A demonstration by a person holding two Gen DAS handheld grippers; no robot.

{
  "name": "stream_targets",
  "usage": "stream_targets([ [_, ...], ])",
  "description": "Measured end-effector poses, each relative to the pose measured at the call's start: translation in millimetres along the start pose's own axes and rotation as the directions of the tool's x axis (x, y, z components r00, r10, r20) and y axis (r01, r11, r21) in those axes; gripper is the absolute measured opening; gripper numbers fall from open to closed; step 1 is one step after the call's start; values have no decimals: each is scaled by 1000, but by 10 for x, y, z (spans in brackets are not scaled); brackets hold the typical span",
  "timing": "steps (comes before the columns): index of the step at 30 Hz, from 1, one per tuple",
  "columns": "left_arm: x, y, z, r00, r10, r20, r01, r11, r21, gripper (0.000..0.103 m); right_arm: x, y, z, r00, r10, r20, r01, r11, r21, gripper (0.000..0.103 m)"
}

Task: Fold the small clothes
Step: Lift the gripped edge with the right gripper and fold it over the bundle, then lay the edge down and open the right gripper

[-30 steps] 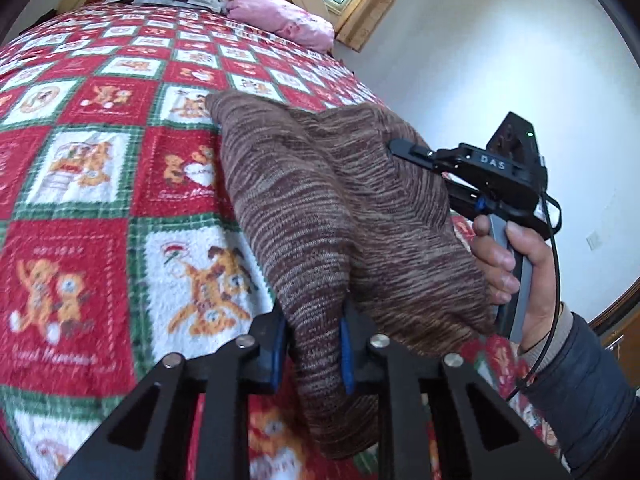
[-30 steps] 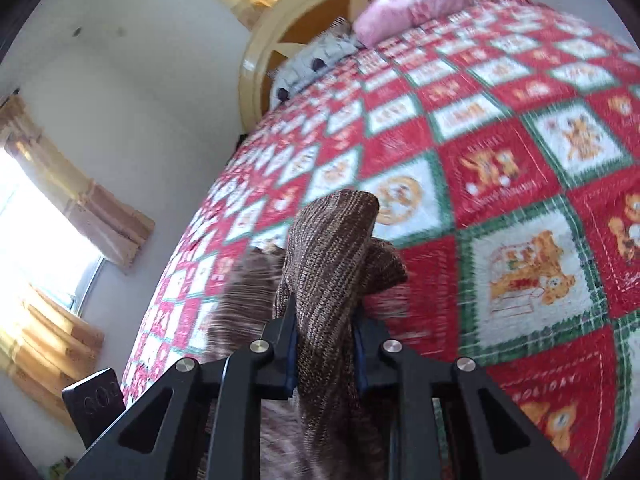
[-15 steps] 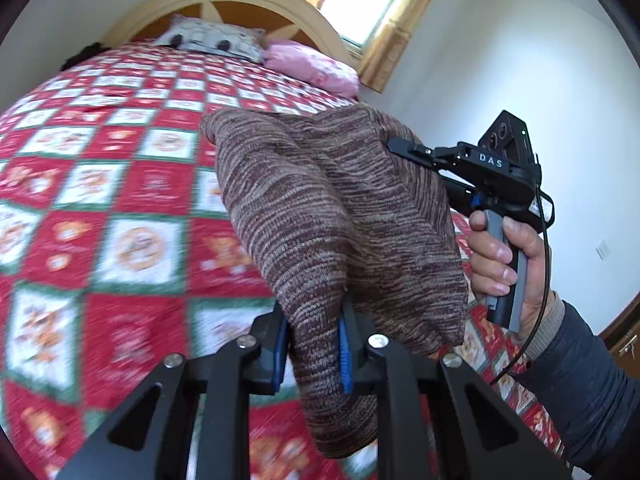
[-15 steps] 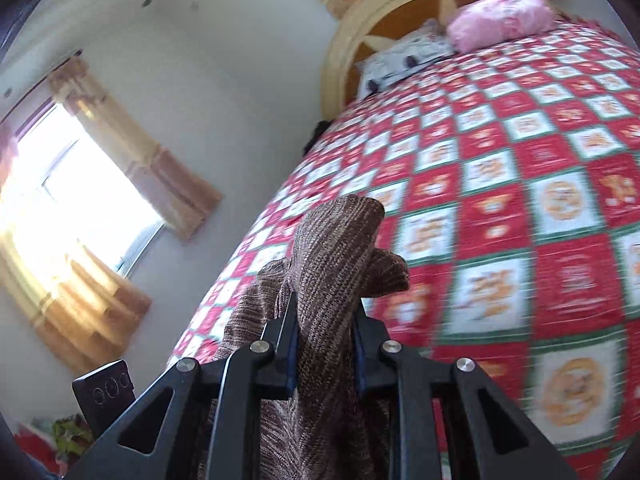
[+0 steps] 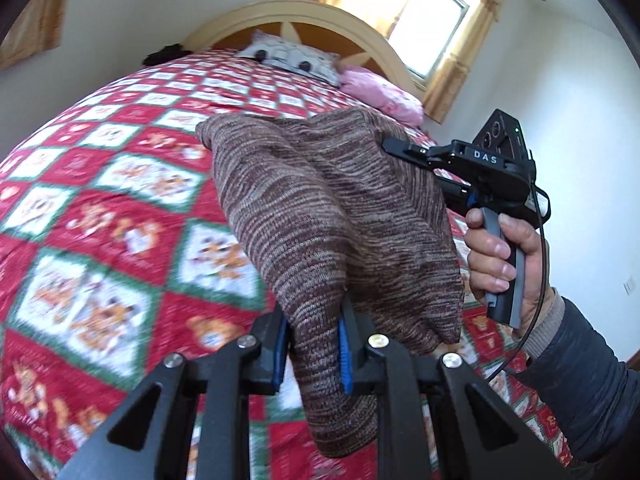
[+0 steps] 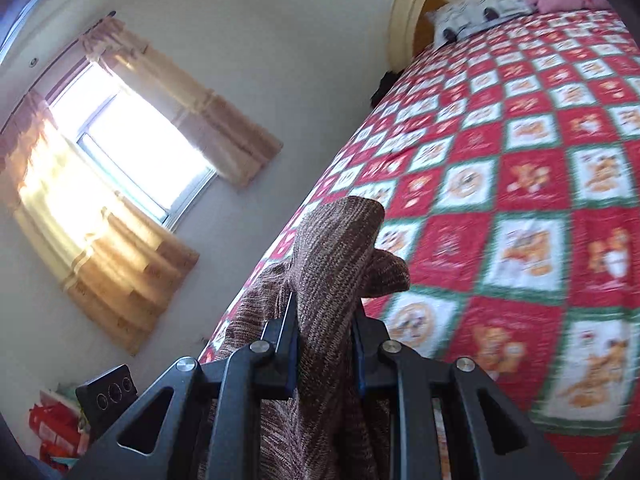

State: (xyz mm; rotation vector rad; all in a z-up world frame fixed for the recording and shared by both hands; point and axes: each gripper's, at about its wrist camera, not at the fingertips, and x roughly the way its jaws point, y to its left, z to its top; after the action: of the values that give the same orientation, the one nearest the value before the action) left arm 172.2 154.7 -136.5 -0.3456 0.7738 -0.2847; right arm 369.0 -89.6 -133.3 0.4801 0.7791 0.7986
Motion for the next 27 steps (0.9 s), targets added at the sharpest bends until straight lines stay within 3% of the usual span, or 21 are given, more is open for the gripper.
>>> stream_targets([
  [9,-121,481,-164,998,62,22,-60,995,-73,21,728,258,-81,997,-17,-76,15,999,-36,21],
  [22,85,852,-482,997,75,-19,-77,986,-151,22,1372,78,-177,978,-121,-170,114,992,-46,21],
  [27,108,829,-489,996,83,-41,-88,986,-139,34,1470,-75,-180,965,-159,-208,155,987,-34,22],
])
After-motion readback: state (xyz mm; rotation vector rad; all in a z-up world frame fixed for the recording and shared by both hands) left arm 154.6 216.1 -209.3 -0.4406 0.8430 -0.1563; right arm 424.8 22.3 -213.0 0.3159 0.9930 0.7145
